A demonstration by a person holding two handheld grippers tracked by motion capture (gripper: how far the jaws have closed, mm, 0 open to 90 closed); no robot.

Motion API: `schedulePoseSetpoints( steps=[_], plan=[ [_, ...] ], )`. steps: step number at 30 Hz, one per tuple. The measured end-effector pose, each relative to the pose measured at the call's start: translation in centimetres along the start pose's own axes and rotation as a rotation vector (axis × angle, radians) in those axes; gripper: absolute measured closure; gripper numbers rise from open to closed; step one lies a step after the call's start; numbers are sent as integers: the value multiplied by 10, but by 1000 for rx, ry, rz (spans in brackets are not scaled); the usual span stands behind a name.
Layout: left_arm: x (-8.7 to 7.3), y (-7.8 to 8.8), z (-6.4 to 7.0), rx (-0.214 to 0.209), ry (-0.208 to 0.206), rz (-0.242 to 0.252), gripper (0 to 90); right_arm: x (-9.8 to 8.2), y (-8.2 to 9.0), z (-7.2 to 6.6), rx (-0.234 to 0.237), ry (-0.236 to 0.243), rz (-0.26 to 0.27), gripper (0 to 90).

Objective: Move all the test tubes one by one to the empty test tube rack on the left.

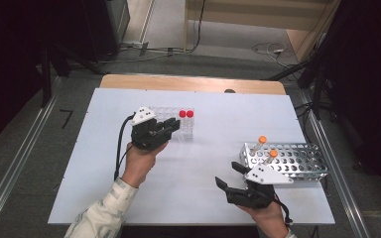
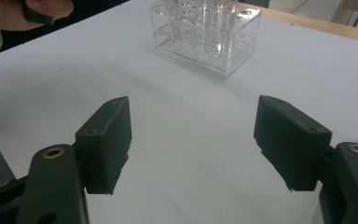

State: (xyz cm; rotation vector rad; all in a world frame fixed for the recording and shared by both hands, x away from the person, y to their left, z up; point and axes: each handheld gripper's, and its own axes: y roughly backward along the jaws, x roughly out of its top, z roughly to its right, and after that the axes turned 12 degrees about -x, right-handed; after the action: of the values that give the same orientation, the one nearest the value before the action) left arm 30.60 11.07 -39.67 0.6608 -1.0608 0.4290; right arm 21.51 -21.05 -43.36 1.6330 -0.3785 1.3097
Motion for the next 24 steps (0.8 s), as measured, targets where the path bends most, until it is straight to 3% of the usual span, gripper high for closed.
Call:
schedulePoseSetpoints(
  steps=[11,24],
  plan=[
    [19,10,-25,95,13,20,770,-9,19,10,-15,-21,11,262],
    [34,3,-42,163,18,29,770,-11,25,13,-20,-36,17,262]
  ],
)
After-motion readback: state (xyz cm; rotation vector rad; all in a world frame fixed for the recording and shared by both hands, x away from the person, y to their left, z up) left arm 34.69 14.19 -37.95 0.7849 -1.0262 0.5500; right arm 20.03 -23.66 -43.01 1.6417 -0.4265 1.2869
